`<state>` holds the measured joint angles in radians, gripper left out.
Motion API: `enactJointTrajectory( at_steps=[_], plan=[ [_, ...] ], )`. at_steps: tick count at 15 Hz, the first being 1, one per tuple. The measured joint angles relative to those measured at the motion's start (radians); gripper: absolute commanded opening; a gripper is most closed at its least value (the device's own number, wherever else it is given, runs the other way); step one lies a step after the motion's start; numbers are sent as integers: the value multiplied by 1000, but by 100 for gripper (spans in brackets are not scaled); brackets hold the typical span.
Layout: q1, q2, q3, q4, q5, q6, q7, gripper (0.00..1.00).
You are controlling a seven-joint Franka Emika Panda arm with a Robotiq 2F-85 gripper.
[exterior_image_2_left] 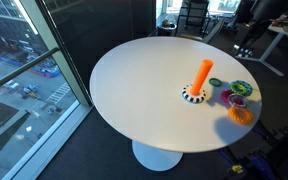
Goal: Put the black and white ring on the orange stand.
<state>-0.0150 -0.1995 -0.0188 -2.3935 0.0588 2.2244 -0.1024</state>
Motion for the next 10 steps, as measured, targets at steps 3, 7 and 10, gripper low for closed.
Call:
enactJointTrajectory(
  at_steps=[3, 7, 10],
  plan=[
    [23, -23, 17, 9, 0, -13, 5, 66],
    [27, -33, 19, 9, 0, -15, 5, 66],
    [27, -33, 19, 9, 0, -16, 5, 41]
  ],
)
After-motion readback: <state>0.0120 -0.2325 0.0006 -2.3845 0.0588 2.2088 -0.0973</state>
